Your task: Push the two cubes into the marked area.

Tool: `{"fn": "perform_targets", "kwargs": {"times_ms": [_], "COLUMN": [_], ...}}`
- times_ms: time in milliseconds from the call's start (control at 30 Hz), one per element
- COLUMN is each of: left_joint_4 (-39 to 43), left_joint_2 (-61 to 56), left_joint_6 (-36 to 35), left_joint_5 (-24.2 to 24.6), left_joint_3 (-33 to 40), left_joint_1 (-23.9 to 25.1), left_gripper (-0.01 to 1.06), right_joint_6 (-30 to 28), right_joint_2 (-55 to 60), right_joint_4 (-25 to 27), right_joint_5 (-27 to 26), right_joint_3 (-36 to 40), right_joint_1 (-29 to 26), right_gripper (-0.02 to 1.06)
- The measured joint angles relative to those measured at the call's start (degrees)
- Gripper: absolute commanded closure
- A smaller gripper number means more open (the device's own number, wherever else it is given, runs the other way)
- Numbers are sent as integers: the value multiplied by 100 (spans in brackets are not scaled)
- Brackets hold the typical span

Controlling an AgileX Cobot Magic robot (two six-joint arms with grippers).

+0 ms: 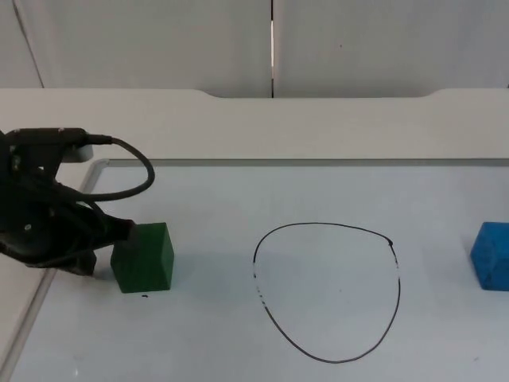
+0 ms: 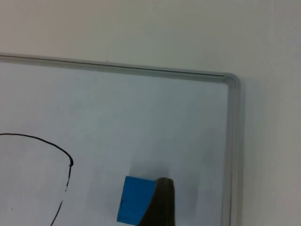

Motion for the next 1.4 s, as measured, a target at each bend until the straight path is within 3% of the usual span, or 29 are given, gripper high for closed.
{"fn": "perform_targets", "kwargs": {"times_ms": [1400], "left_joint_4": [-674], "left_joint_2": [3], "left_joint_6": [0], "left_joint_5": [26], "left_joint_3": [-12], "left_joint_1": [-712], "left_gripper": [105], "right_joint_6": [11], "right_joint_2": [0], "right_joint_4": [136], "right_joint_5": [0], "right_joint_3": [0], "right_joint_1": [0], "right_gripper": [33]}}
